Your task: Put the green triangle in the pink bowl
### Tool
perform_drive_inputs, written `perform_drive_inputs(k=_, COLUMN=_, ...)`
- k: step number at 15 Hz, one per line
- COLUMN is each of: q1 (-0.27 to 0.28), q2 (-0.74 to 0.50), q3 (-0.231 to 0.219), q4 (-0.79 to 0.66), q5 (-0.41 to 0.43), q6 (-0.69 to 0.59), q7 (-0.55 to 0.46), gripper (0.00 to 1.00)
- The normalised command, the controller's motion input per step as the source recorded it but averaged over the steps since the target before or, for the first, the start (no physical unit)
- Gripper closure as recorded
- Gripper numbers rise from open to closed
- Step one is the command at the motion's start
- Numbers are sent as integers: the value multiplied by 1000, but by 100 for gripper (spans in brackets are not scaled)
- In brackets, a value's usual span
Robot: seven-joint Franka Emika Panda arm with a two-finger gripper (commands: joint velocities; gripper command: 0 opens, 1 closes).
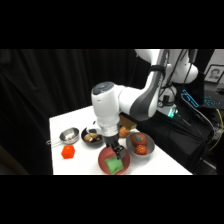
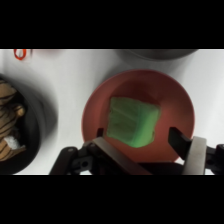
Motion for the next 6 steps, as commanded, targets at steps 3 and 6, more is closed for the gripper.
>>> perform_drive_inputs(k=3, q1=-63, q2=-352, q3=63, q4=-67, q5=135, q6=-323, q7=-13, gripper=0)
perform_drive_inputs(k=6, q1=-65, q2=-292, q3=70, q4=-39, q5=127, q6=-278, q7=-28, gripper=0)
